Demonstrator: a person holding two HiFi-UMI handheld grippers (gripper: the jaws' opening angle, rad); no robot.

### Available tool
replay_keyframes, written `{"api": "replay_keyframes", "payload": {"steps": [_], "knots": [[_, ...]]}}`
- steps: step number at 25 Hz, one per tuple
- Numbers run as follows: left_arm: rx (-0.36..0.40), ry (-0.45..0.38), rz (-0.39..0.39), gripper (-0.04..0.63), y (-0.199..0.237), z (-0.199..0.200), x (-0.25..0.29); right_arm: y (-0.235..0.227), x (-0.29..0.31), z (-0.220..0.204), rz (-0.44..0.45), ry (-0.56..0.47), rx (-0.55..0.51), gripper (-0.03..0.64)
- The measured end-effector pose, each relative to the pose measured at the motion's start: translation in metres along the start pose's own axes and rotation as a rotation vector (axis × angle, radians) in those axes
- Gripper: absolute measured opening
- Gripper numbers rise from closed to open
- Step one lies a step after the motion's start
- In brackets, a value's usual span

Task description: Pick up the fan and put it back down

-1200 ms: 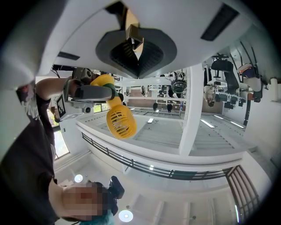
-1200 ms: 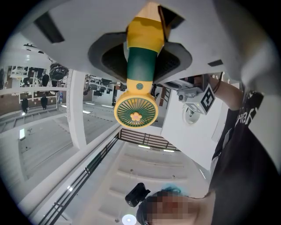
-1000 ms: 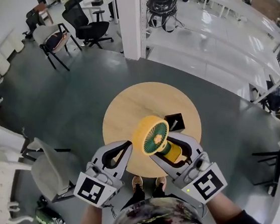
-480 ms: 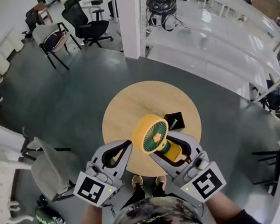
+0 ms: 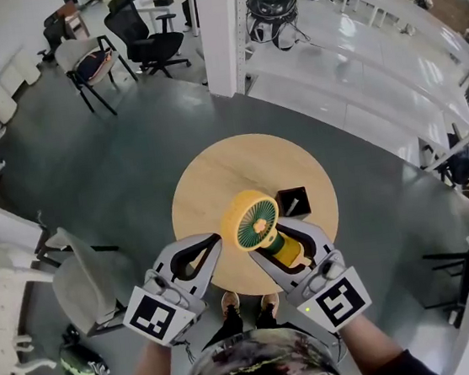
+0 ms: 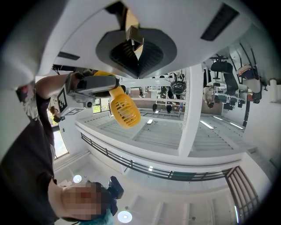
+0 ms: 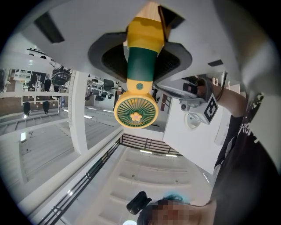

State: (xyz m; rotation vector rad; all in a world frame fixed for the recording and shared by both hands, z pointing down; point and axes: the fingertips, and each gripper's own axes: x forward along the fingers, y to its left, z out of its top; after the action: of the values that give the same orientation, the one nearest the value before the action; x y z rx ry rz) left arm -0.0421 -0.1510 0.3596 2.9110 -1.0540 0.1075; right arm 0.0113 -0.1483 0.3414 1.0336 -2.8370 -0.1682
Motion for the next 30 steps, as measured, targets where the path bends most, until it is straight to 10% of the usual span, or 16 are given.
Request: {"api": "replay_keyframes", "payload": {"steps": [30], "knots": [[-0.005, 0.006, 0.021, 0.017, 0.006, -0.002, -0.003, -0.004, 0.031, -0.175, 0.016, 0.386, 0.102, 0.186]]}}
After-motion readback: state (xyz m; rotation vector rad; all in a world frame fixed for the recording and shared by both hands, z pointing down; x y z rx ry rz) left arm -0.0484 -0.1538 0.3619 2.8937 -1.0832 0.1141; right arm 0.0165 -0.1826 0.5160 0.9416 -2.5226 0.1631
